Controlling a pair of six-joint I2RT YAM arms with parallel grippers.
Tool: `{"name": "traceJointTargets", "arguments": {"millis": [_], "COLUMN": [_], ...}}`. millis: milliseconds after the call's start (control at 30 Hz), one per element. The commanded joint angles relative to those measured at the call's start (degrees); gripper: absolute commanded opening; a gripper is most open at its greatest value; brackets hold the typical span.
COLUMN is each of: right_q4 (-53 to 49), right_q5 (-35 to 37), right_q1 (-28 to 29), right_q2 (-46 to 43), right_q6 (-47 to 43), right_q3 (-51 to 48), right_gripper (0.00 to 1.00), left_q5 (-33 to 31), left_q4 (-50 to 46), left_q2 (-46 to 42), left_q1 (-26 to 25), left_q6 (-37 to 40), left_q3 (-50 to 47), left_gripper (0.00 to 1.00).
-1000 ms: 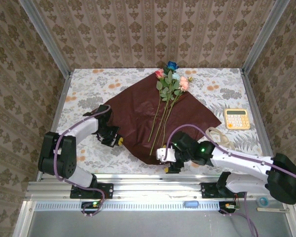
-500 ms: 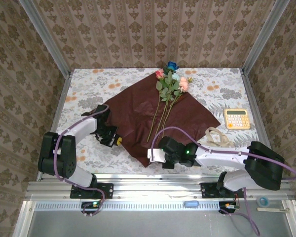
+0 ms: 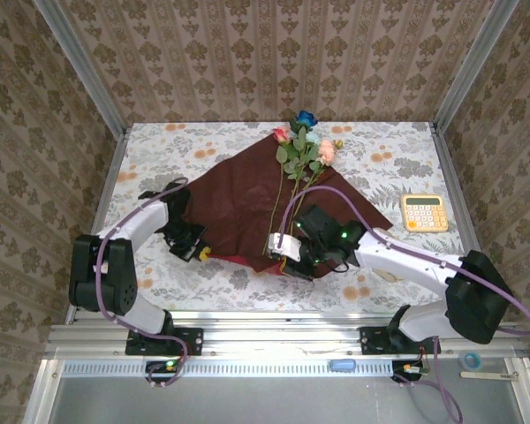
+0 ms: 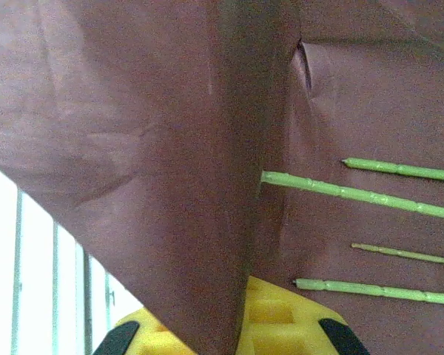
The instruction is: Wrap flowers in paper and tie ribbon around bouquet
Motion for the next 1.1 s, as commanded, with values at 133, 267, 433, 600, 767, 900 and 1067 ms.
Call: {"name": "traceJointTargets", "arguments": {"millis": [133,267,433,600,767,900,1067], "right_q4": [-11.8,-13.1,-12.6,-13.8,-13.8,-13.7,-14.0], "right_q5": [-6.9,-7.3,-8.8,-10.0,-9.7,-10.4,-10.6], "right_q1": [-2.4,-3.1,-4.0,-4.3,-4.2,-4.3,-4.3], "right_q2": [7.1,7.4,7.8,11.1,11.6,11.5,11.9], "right_q6": [0.4,0.9,4.4,7.0,7.9,8.0,7.9], "right_q3": [6.1,6.7,7.4,10.0,9.9,9.8,9.9], "right_gripper": [0.00,0.00,0.00,0.00,0.00,0.00,0.00], "left_q5": [-10.9,-12.3,-11.8,-8.6,-5.4,-4.2,-4.0], "left_q4": [-6.8,-6.4,-4.6,2.2,15.0,22.0,24.6], "left_q2": [4.6,6.0,6.5,0.1,-7.0,-7.0,-3.2], "left_q1": [1.7,2.8,2.9,3.4,4.6,4.7,4.8], "left_q6": [11.3,14.0,13.4,5.7,-4.5,-8.7,-8.3], "left_q3": [5.0,5.8,6.2,-0.3,-9.2,-11.1,-11.3], "left_gripper": [0.15,0.20,0.32,0.50,0.64,0.63,0.50]}}
